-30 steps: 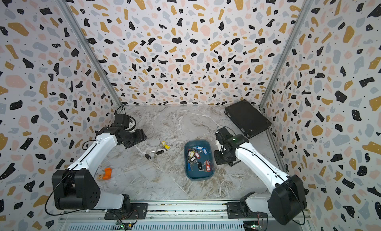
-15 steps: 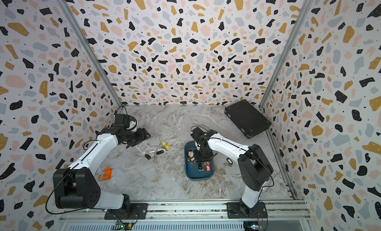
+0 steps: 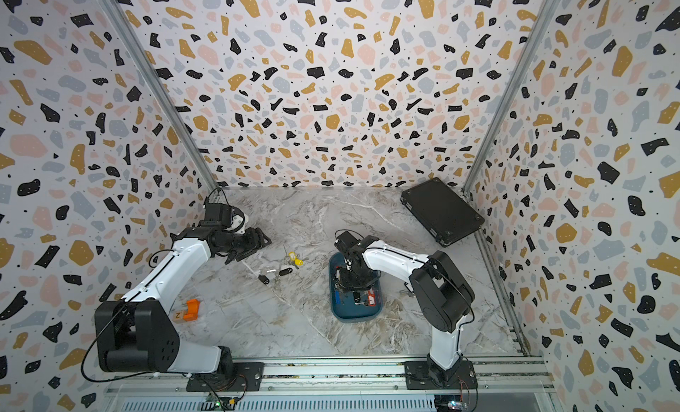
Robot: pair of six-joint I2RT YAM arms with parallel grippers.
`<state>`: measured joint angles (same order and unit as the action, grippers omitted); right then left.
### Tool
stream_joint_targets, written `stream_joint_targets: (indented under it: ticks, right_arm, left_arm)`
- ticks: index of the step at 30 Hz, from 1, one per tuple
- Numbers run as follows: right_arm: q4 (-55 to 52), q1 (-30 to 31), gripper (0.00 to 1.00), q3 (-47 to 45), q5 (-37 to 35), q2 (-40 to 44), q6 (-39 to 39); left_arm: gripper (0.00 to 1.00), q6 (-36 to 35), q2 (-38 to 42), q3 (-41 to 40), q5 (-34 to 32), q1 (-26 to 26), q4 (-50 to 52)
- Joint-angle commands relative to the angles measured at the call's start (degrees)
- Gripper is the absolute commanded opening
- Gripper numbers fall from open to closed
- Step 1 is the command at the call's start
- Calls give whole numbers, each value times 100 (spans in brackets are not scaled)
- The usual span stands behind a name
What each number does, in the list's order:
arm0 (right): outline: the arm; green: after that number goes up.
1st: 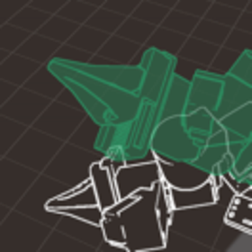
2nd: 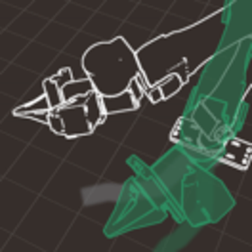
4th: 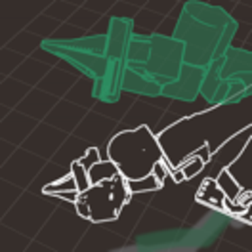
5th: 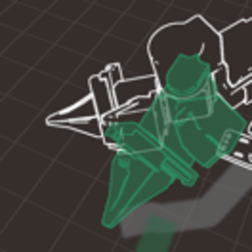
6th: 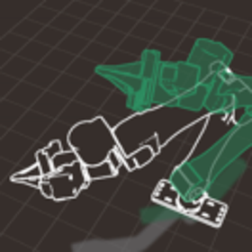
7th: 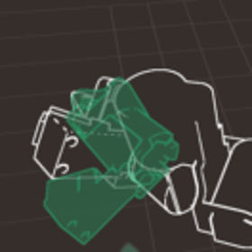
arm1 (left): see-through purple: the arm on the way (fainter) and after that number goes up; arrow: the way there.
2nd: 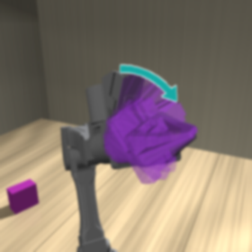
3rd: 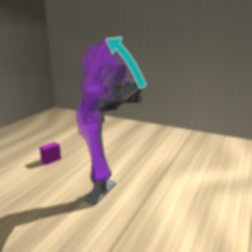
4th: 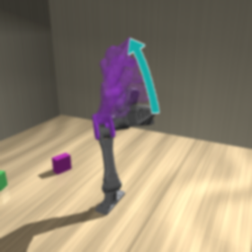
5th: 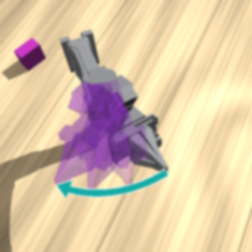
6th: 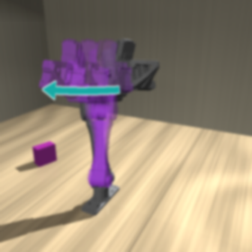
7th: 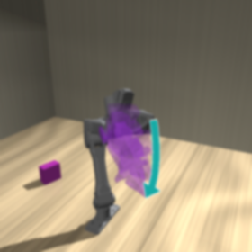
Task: Take the keys out of the storage box
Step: Pick up the key from the storage box.
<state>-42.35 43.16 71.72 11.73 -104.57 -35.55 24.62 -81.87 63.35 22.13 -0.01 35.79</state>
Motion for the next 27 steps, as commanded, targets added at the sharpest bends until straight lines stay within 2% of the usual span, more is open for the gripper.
stream_joint_targets:
  ticks: [1, 15, 27]
  right_arm:
    - [6, 26, 49, 30, -223, -69, -287]
    - [-39, 26, 46, 8, -358, -234, -488]
    - [-241, 26, 12, 120, -555, -307, -347]
  left_arm:
    - [68, -82, 83, -60, 124, -8, -136]
    - [68, -96, 61, -69, 198, -8, -161]
    - [68, -85, 31, -77, 289, -8, -178]
